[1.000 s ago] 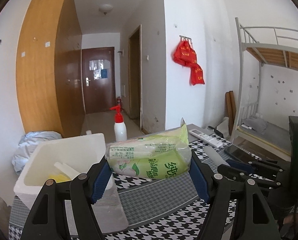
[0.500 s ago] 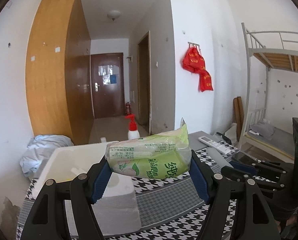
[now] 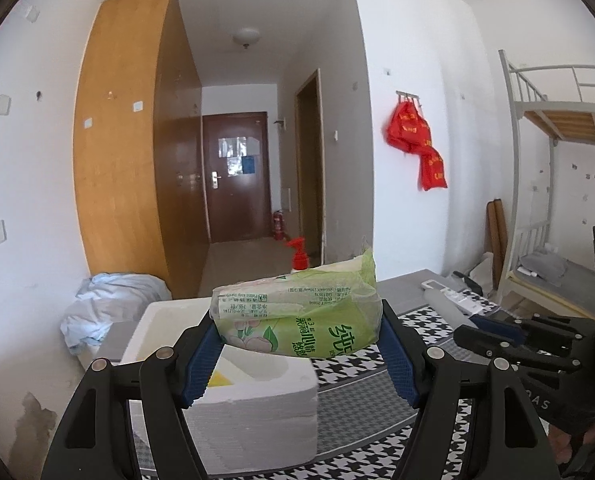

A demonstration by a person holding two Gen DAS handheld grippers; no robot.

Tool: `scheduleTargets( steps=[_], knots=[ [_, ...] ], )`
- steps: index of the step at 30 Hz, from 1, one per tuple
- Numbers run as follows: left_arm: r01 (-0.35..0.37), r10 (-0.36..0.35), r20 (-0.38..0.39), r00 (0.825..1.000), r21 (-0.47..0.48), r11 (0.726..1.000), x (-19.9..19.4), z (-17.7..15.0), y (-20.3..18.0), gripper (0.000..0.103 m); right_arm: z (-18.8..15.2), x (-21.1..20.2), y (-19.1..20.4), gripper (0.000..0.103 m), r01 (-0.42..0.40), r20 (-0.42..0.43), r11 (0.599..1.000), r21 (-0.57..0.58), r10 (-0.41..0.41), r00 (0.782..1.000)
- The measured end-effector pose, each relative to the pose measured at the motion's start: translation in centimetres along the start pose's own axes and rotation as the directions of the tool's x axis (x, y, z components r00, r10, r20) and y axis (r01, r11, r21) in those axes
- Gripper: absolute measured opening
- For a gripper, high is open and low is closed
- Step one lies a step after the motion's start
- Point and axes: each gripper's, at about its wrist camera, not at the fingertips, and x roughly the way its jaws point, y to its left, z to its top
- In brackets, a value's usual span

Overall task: Organize soft objects
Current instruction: 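Carry the packet and white stick with both tools over the white foam box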

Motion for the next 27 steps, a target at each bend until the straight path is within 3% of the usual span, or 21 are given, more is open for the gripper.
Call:
scheduleTargets(
  steps=[27],
  knots=[
    [-0.142, 0.142, -0.002, 0.990, -0.039, 0.989, -0.7, 0.3, 5.2, 0.073, 2.9, 2.4, 4.6, 0.020, -0.107, 0.007, 0.990, -0.088, 0.108, 0.994]
  ],
)
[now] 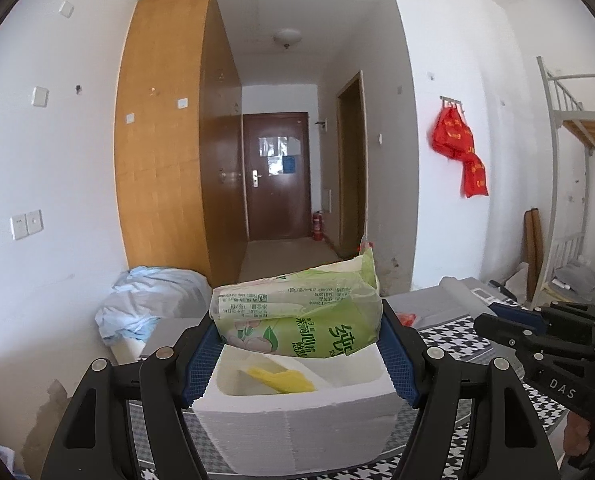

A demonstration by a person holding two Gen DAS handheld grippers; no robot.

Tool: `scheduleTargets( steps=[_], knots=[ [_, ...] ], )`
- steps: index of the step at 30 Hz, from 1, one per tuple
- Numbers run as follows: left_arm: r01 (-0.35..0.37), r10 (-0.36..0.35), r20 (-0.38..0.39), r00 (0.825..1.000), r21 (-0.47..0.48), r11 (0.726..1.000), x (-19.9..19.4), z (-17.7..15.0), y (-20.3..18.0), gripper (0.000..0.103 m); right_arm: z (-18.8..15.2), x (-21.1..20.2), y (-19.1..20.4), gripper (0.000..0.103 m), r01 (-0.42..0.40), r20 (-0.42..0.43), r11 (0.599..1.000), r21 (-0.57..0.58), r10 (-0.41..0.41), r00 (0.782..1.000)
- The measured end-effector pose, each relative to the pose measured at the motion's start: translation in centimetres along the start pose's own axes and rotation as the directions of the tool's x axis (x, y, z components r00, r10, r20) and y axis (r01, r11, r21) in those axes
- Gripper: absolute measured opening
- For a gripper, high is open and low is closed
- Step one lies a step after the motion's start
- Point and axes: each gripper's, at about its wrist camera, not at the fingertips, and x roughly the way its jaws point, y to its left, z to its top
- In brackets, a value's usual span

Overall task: Organize soft objects
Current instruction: 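Carry the packet and white stick with both tools over the white foam box, then lower the white stick into the foam box and open the right tool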

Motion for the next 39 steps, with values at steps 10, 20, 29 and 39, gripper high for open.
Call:
scheduleTargets(
  steps=[10, 20, 29, 39],
  knots=[
    [-0.050, 0.050, -0.019, 0.999, -0.003, 0.999, 0.5, -0.5, 1.8, 0.073, 1.0, 2.3, 1.4, 0.020, -0.061, -0.022, 0.998, 0.000, 0.061, 0.998],
    [-0.088, 0.088, -0.022, 0.996, -0.013, 0.996, 0.7, -0.7, 3.1, 0.073, 1.8, 4.6, 3.0, 0.020, -0.077, -0.049, 0.997, -0.006, 0.077, 0.996],
    [-0.120, 0.119, -0.029, 0.992, -0.025, 0.992, 1.0, -1.0, 4.1, 0.073, 2.4, 5.9, 4.2, 0.020, -0.096, -0.068, 0.995, -0.021, 0.094, 0.993],
    [-0.142, 0.140, -0.033, 0.990, -0.046, 0.989, 1.0, -1.3, 5.4, 0.073, 3.2, 7.8, 5.3, 0.020, -0.127, -0.088, 0.992, -0.027, 0.124, 0.988]
  ],
)
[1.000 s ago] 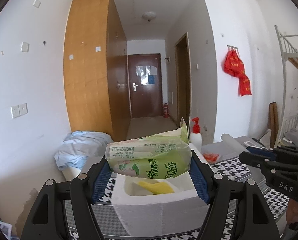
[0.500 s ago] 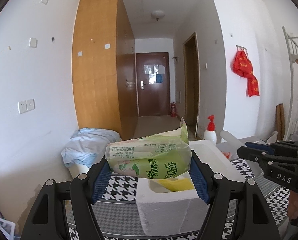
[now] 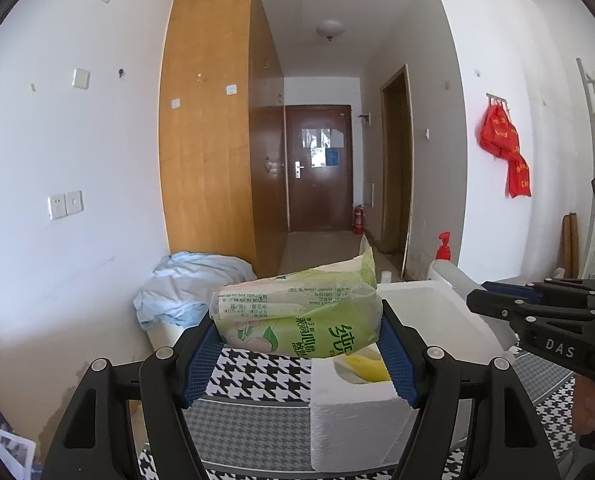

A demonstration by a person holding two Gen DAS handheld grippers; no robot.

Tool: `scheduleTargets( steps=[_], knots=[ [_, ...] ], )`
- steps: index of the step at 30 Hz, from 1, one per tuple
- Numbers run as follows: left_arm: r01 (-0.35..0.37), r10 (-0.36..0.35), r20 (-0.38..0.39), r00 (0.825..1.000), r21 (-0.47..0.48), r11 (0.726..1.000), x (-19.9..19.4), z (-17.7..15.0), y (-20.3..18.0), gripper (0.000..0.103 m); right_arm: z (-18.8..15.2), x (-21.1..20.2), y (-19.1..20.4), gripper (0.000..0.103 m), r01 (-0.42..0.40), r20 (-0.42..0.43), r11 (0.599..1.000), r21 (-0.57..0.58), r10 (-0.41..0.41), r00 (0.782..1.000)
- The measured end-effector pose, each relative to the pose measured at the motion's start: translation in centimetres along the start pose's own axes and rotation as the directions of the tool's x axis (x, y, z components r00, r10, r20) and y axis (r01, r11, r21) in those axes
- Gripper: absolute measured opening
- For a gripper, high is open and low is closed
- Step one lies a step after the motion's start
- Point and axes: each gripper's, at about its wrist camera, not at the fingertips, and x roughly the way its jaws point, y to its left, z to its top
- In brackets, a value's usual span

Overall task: Organize soft objects
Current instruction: 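Lower the white stick into the foam box and open the right tool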

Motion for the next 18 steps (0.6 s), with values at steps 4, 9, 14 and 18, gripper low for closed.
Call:
scheduleTargets(
  steps=[4, 9, 14, 18],
  knots=[
    [-0.007, 0.007, -0.005, 1.000, -0.001, 1.000, 0.2, 0.0, 0.1, 0.073, 0.2, 0.8, 0.0, 0.020, -0.004, -0.012, 1.000, 0.006, 0.004, 1.000],
    [-0.005, 0.005, -0.011, 1.000, -0.007, 1.000, 0.7, -0.2, 0.4, 0.073, 0.5, 1.6, 0.3, 0.020, -0.002, -0.026, 1.000, -0.002, 0.002, 1.000],
    [-0.003, 0.003, -0.013, 1.000, -0.010, 1.000, 0.9, -0.4, 0.8, 0.073, 0.8, 2.4, 0.8, 0.021, -0.006, -0.033, 1.000, -0.007, 0.006, 0.999],
    [-0.003, 0.003, -0.021, 1.000, -0.014, 1.000, 1.2, -0.5, 1.1, 0.073, 0.9, 3.2, 0.8, 0.024, 0.001, -0.043, 1.000, -0.005, -0.001, 0.999]
  ],
)
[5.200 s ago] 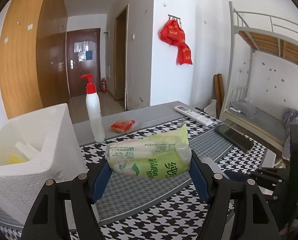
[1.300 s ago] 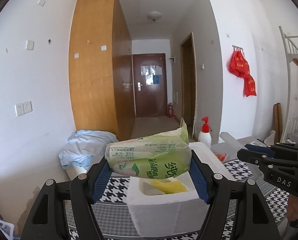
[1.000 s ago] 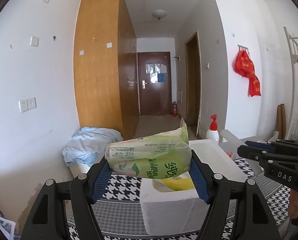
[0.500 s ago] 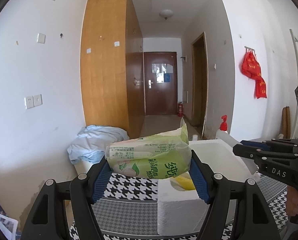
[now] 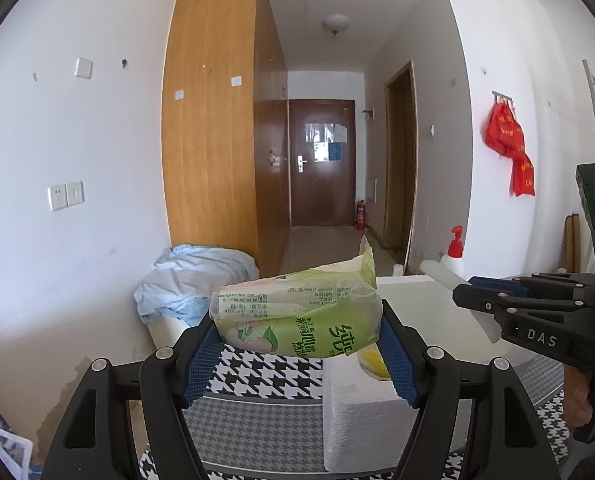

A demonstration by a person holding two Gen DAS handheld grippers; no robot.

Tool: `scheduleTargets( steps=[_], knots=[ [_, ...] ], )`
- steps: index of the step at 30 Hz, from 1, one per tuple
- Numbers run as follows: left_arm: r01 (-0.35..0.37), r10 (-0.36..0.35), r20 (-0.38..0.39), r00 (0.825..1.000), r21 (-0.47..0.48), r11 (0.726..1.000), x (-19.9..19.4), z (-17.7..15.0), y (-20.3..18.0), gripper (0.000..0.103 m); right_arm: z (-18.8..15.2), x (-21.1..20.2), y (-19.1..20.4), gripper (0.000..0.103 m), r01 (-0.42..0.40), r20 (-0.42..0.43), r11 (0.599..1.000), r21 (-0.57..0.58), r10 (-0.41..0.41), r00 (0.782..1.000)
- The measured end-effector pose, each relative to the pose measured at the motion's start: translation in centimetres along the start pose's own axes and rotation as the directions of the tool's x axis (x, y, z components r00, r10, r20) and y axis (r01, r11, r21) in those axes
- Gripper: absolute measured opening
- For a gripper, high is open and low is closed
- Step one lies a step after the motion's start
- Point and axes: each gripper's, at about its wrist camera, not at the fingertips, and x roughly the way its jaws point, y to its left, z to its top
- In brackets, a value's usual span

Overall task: Organize soft objects
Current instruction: 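Lower the white stick into the foam box and open the right tool, then lower the packet into the foam box and open the left tool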

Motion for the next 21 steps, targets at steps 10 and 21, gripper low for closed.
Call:
scheduleTargets(
  steps=[10, 21],
  knots=[
    [0.002, -0.002, -0.010, 1.000, -0.010, 1.000, 0.5, 0.1, 0.3, 0.073, -0.3, -0.5, 0.7, 0.068, -0.035, 0.008, 0.999, -0.027, 0.035, 0.999],
    [0.007, -0.007, -0.012, 1.000, -0.015, 1.000, 0.6, 0.0, 0.2, 0.073, -0.7, -1.5, 0.6, 0.094, -0.031, 0.023, 0.999, -0.014, 0.031, 0.999]
  ],
)
